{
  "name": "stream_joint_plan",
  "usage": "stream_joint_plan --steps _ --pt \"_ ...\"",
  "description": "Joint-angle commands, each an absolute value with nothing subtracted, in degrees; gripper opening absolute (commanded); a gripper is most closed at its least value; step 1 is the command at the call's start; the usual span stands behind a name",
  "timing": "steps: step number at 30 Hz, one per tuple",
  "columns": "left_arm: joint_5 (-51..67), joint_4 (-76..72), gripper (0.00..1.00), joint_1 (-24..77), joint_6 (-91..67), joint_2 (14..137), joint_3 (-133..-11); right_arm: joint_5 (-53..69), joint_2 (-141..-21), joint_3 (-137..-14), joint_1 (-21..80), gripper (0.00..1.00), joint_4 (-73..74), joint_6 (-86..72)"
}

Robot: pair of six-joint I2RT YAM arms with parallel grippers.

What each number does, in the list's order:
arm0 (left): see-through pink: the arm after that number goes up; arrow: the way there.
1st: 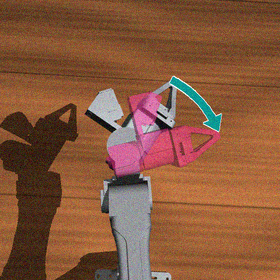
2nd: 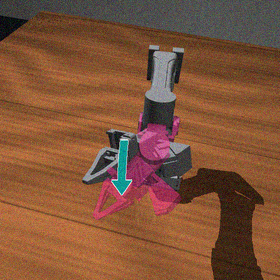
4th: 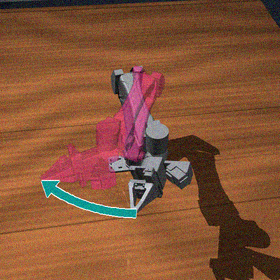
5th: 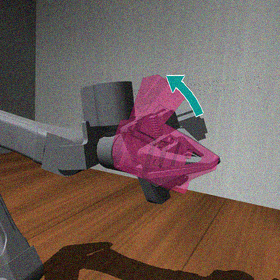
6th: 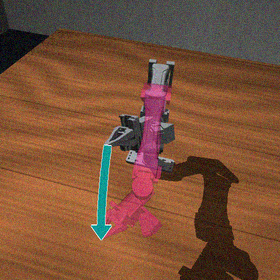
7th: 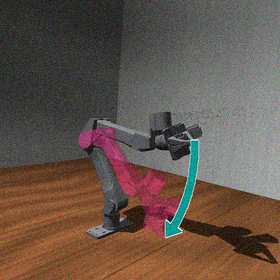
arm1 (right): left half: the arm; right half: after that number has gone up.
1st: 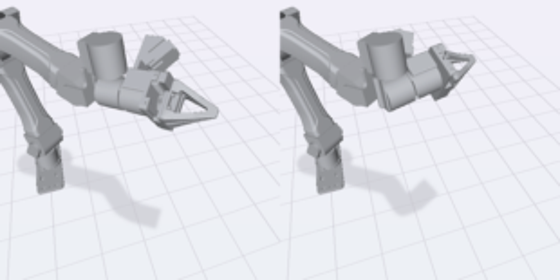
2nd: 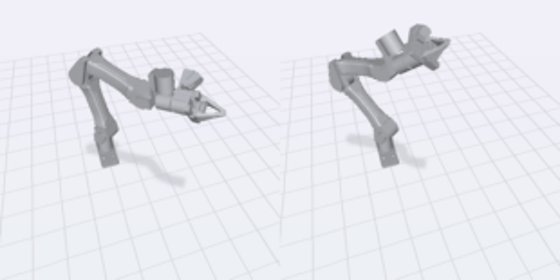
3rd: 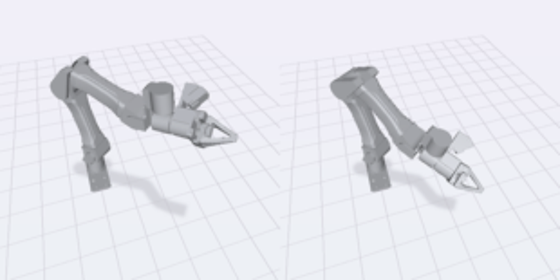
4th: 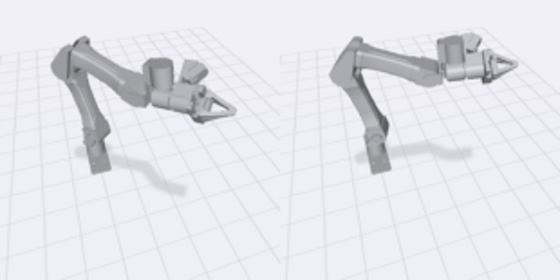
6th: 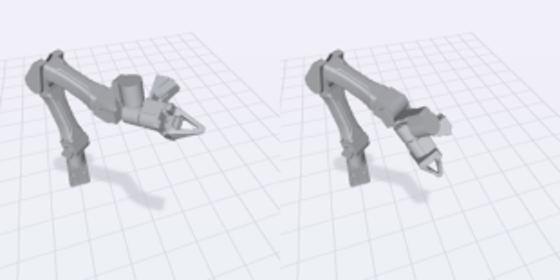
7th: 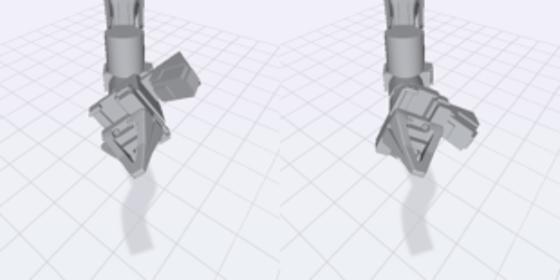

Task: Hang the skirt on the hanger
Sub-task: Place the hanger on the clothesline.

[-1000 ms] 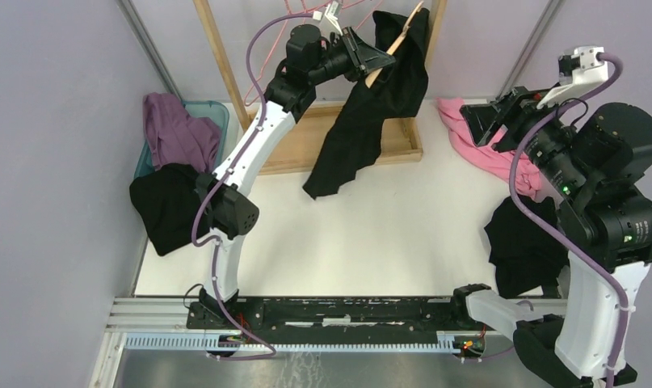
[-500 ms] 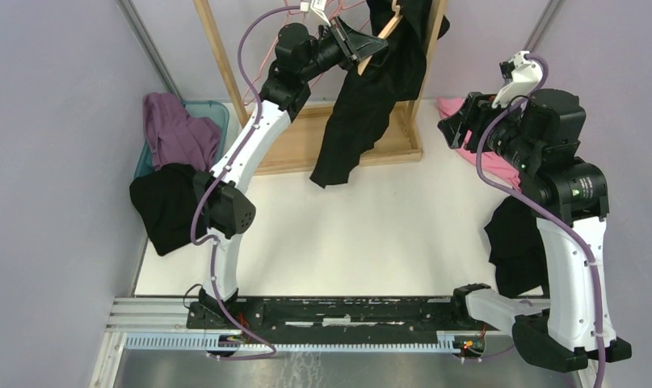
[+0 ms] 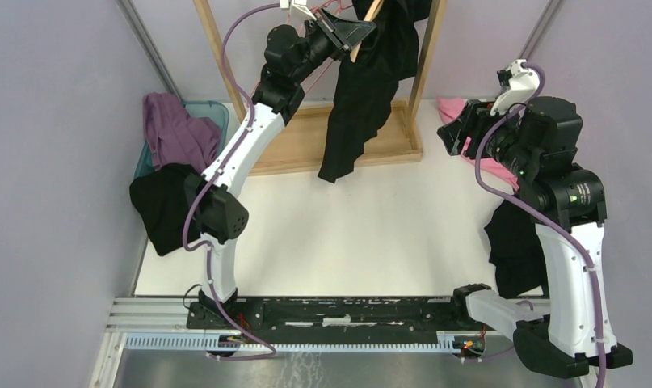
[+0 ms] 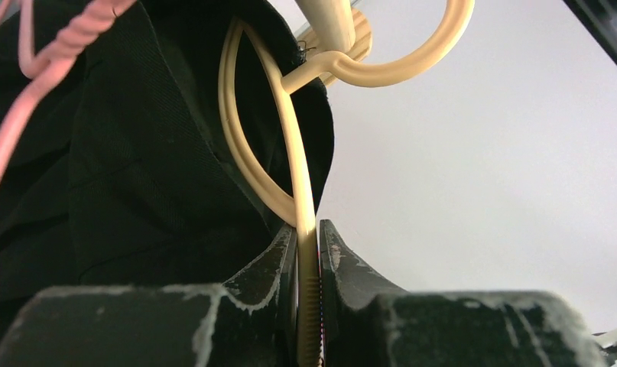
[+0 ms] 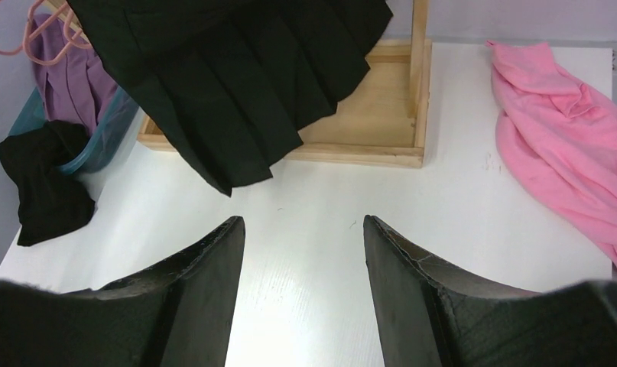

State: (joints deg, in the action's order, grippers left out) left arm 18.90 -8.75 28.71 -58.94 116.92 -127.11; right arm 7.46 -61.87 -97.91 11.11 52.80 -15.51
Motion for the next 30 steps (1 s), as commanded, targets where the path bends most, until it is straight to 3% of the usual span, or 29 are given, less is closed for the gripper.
stream_joint_plan --steps 1,21,30 --pt "16.09 -18.69 0.06 28.37 -60.79 113.1 -130.16 8.0 -60.99 -96.68 10.77 0.64 49.34 -14.92" --pt "5.36 -9.43 0.08 27.52 -58.12 115.45 -131.33 10.27 -58.74 -90.59 10.47 0.64 46.47 -15.79" --pt "9.3 -4.61 0.13 27.74 -57.6 116.4 -129.45 12.37 -57.92 -87.34 10.42 0.64 44.48 -17.04"
